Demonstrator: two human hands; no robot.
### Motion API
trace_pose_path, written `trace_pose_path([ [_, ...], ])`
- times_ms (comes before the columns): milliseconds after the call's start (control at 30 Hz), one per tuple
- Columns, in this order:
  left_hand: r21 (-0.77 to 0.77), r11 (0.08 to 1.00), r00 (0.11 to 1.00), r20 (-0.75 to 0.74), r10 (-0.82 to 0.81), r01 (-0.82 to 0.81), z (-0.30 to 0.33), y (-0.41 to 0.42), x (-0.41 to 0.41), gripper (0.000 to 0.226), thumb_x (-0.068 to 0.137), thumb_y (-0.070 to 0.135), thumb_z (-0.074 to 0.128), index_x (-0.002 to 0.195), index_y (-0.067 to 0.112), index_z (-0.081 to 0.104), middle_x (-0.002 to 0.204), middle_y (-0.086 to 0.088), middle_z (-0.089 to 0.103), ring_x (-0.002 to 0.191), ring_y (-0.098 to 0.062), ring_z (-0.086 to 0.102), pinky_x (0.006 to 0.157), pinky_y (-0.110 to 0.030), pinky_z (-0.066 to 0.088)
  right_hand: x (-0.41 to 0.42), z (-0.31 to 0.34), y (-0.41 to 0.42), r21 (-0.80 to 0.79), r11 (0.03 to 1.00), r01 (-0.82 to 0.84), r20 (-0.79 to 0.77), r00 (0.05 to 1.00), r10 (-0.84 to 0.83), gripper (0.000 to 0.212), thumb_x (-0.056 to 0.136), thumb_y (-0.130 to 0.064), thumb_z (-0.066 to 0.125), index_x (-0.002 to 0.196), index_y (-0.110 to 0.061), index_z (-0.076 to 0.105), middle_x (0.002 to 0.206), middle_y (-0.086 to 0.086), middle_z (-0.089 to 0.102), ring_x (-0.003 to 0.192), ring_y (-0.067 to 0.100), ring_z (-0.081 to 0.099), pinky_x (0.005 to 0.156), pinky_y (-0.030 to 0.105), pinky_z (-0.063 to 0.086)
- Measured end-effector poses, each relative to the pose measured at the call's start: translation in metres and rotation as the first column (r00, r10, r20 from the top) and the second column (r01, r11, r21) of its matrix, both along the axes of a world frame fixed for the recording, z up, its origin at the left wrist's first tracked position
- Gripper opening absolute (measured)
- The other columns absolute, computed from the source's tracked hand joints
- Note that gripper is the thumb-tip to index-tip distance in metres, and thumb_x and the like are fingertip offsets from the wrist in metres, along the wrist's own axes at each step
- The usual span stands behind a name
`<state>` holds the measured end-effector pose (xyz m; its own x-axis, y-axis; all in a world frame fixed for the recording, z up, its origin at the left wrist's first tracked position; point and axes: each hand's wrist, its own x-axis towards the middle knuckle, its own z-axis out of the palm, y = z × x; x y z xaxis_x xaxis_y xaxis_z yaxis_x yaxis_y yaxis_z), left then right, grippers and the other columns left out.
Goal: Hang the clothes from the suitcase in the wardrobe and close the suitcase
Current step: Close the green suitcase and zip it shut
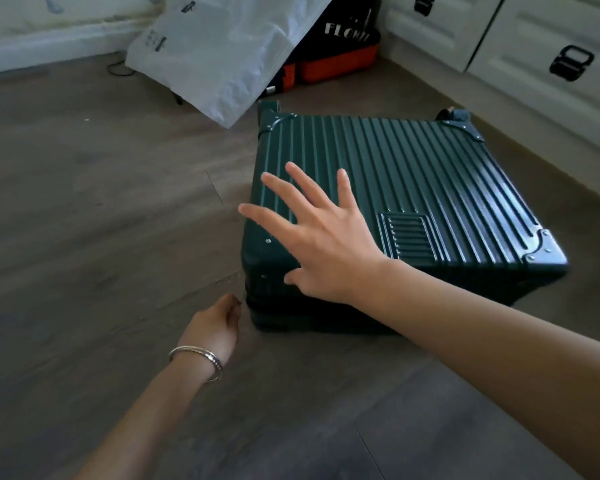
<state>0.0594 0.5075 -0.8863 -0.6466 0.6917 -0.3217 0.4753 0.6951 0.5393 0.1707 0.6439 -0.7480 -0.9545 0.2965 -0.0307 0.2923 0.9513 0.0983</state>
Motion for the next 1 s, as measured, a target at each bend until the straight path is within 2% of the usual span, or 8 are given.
trace_pose_path([
  [267,-0.115,0.979,0.982,-0.066,-0.176,0.167,0.002,0.019,0.053,0.021,0.097,0.02,0.033,0.108,0.011,0.048,0.093,-0.02,0.066,0.087,-0.037,0.063,0.061,-0.033,0.036,-0.025,-0.013,0.0,0.001,1.0,-0.02,0.035,0.999,0.02,0.101,0.075,-0.041,0.072,0.148,-0.035,0.003,0.159,0.005,-0.004,0.147,0.029,-0.009,0.111,0.064,-0.001],
  [367,-0.134,0.951,0.956,-0.047,-0.288,0.28,-0.002,0.039,0.072,0.021,0.095,0.016,0.036,0.11,0.011,0.049,0.098,-0.018,0.066,0.091,-0.037,0.063,0.064,-0.035,0.038,-0.018,-0.007,0.016,-0.329,0.944,0.008,0.023,1.0,0.0,0.094,0.074,-0.046,0.072,0.147,-0.034,0.014,0.157,0.0,0.017,0.146,0.021,0.013,0.116,0.055,0.015],
  [433,-0.153,0.922,0.931,-0.024,-0.363,0.356,-0.003,0.049,0.081,0.022,0.095,0.013,0.036,0.113,0.011,0.047,0.101,-0.019,0.065,0.093,-0.037,0.062,0.065,-0.034,0.038,-0.005,0.007,0.038,-0.609,0.785,0.114,-0.078,0.976,-0.202,0.079,0.079,-0.043,0.068,0.145,-0.029,0.026,0.151,-0.004,0.031,0.139,0.015,0.03,0.115,0.041,0.027],
  [567,-0.153,0.89,0.901,0.004,-0.435,0.43,-0.003,0.062,0.097,0.021,0.095,0.011,0.037,0.114,0.011,0.047,0.102,-0.018,0.064,0.093,-0.037,0.062,0.064,-0.034,0.037,0.047,0.014,0.101,-0.66,0.624,0.418,-0.263,0.65,-0.713,0.055,0.091,-0.038,0.054,0.141,-0.024,0.037,0.147,0.0,0.037,0.13,0.015,0.041,0.097,0.025,0.033],
  [700,-0.138,0.871,0.882,0.04,-0.47,0.471,-0.003,0.073,0.106,0.023,0.095,0.012,0.037,0.116,0.01,0.048,0.106,-0.019,0.064,0.096,-0.037,0.061,0.067,-0.033,0.039,0.112,-0.02,0.14,-0.463,0.287,0.839,0.089,0.366,-0.926,0.067,0.09,-0.054,0.041,0.147,-0.024,0.023,0.155,0.016,0.017,0.143,0.033,0.017,0.114,0.053,0.021],
  [800,-0.145,0.863,0.876,0.063,-0.479,0.483,-0.003,0.082,0.112,0.026,0.095,0.012,0.037,0.119,0.01,0.047,0.108,-0.019,0.063,0.098,-0.037,0.061,0.07,-0.033,0.042,0.128,-0.03,0.14,-0.379,0.284,0.881,0.194,0.376,-0.906,0.071,0.088,-0.063,0.038,0.147,-0.026,0.023,0.154,0.017,0.017,0.14,0.038,0.02,0.111,0.054,0.027],
  [900,-0.126,0.87,0.879,0.073,-0.47,0.476,-0.005,0.085,0.117,0.024,0.096,0.014,0.036,0.116,0.008,0.048,0.106,-0.021,0.064,0.096,-0.038,0.062,0.069,-0.034,0.043,0.134,-0.024,0.14,-0.364,0.325,0.873,0.118,0.389,-0.913,0.074,0.085,-0.065,0.041,0.146,-0.025,0.027,0.146,0.019,0.029,0.13,0.039,0.036,0.103,0.048,0.039],
  [1000,-0.126,0.872,0.88,0.085,-0.466,0.474,-0.004,0.082,0.118,0.025,0.097,0.023,0.033,0.109,0.008,0.05,0.102,-0.021,0.065,0.092,-0.038,0.063,0.073,-0.036,0.048,0.151,-0.024,0.144,-0.446,0.257,0.857,0.064,0.317,-0.946,0.077,0.083,-0.063,0.048,0.146,-0.024,0.027,0.145,0.017,0.03,0.13,0.036,0.037,0.104,0.046,0.038],
])
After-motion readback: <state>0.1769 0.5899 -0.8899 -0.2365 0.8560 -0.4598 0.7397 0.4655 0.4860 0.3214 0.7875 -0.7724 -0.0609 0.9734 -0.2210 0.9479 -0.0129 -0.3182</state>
